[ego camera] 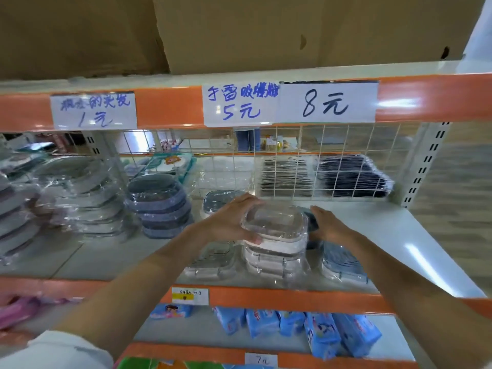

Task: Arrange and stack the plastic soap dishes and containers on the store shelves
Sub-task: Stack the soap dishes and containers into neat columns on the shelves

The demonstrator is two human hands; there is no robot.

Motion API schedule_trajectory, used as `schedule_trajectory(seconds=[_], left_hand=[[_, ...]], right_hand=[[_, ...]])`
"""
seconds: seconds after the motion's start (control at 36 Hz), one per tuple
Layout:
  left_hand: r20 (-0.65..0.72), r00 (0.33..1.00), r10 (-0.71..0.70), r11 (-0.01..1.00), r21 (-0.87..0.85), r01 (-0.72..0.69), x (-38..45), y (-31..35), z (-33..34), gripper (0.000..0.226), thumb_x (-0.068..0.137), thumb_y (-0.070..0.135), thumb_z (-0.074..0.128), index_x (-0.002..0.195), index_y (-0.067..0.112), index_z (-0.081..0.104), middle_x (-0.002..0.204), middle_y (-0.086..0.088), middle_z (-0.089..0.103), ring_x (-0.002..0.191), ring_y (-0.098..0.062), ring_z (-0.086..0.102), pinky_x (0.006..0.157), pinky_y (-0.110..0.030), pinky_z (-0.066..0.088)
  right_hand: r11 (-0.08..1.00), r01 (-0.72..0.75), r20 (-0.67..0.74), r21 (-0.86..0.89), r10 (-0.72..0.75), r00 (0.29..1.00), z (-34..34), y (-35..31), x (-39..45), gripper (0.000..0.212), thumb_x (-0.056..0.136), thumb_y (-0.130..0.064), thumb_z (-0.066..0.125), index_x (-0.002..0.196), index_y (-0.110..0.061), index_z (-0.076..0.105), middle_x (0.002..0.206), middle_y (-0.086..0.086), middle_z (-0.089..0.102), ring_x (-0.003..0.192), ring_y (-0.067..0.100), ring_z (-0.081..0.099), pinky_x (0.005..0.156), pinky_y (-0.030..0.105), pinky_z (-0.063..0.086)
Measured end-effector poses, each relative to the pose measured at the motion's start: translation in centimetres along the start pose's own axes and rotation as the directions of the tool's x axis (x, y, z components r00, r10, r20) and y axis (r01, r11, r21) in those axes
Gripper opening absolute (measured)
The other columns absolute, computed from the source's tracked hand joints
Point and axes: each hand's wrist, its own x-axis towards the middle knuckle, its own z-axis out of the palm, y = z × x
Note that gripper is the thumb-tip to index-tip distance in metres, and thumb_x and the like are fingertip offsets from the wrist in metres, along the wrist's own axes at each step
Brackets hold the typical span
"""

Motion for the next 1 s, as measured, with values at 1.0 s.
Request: schedule_trajectory(seconds=[1.0], left_hand=[[-0.172, 0.983, 0.055, 0.995, 0.091, -0.040, -3.5, -1.1, -0.3, 0.070, 0.088, 0.042, 0.062, 0.144, 0.010, 0.034, 0.149, -0.001, 0.030, 0.135, -0.015, 0.033, 0.098, -0.011, 0.021]], right_hand=[[0.933, 0.149, -0.299, 0.327, -0.047, 0.953, -5.6, -8.4, -1.6, 0.079, 0.061, -0.051, 0.083, 0.124, -0.015, 0.053, 0.121, 0.004, 0.048, 0.110, 0.021, 0.051, 0.082, 0.029, 0.044]])
